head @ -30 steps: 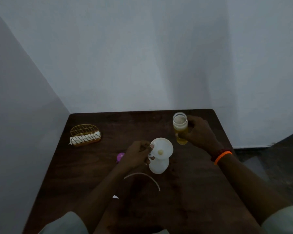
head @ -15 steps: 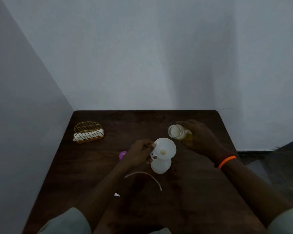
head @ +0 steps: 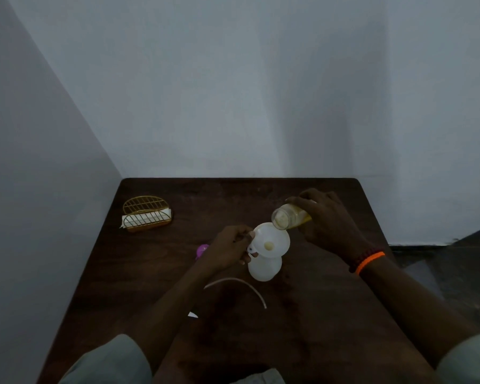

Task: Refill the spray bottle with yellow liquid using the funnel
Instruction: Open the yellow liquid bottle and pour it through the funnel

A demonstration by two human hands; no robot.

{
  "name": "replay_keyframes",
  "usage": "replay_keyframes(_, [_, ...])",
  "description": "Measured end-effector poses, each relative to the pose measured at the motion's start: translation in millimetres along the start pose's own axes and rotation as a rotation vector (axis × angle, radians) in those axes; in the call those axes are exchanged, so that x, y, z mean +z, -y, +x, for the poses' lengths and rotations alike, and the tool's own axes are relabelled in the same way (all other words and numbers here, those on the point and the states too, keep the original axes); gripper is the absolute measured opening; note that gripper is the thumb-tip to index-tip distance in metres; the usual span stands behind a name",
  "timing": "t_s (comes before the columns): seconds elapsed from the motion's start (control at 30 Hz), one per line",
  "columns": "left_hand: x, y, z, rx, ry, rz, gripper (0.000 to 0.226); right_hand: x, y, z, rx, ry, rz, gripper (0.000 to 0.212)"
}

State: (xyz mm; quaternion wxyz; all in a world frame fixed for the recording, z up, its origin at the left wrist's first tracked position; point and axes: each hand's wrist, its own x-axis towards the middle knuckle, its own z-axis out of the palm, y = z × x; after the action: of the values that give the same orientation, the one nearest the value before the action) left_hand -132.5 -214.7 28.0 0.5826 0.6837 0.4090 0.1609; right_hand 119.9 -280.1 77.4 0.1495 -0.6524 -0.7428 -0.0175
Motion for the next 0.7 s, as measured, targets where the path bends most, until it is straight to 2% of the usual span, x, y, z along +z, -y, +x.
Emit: replay_keyframes(0.7, [-1.9, -1.5, -1.4, -0.015, 0.013, 0.031, 0.027, 3.7, 2.2, 0.6, -0.038, 0.0, -0.111, 0.065])
